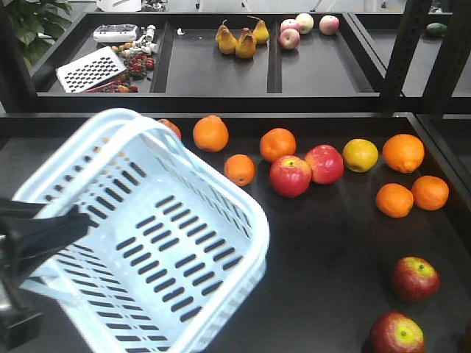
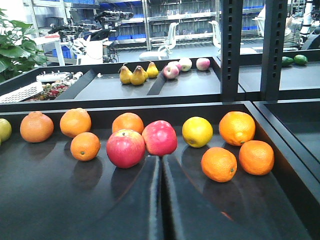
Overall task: Pick three apples into basket with both arms
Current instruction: 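Lower the light-blue basket onto the table with the left gripper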
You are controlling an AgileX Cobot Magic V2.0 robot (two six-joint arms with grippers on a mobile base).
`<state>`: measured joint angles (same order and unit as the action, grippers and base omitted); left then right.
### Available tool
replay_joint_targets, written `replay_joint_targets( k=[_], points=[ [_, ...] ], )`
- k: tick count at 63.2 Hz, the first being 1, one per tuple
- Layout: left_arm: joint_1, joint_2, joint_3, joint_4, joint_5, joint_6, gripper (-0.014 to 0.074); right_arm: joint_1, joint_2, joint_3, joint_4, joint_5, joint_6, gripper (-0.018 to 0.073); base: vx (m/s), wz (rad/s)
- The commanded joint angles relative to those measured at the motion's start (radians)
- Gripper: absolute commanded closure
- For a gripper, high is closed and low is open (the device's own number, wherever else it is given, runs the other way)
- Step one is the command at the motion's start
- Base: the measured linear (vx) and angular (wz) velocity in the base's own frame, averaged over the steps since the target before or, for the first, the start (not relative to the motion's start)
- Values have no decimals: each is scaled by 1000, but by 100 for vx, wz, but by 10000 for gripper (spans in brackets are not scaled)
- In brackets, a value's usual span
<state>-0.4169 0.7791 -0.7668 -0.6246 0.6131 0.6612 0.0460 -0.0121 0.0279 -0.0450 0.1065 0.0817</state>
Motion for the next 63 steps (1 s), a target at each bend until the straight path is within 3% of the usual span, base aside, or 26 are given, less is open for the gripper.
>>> replay_joint_targets(
  k=[1, 16, 29, 40, 63],
  points=[
    [0, 86, -82, -146, -21, 163, 603, -7, -13, 14, -10, -68, -5, 564, 0, 0],
    [0, 290, -203, -307, 90, 417, 603, -7, -13, 14, -10, -68, -5, 564, 0, 0],
    [0, 489, -379, -301, 254, 520, 603, -7, -13, 14, -10, -68, -5, 564, 0, 0],
    [0, 659, -563, -300, 389, 545, 603, -7, -13, 14, -10, -68, -5, 564, 0, 0],
    [0, 914, -796, -295, 433, 546, 603, -7, -13, 14, -10, -68, -5, 564, 0, 0]
  ],
)
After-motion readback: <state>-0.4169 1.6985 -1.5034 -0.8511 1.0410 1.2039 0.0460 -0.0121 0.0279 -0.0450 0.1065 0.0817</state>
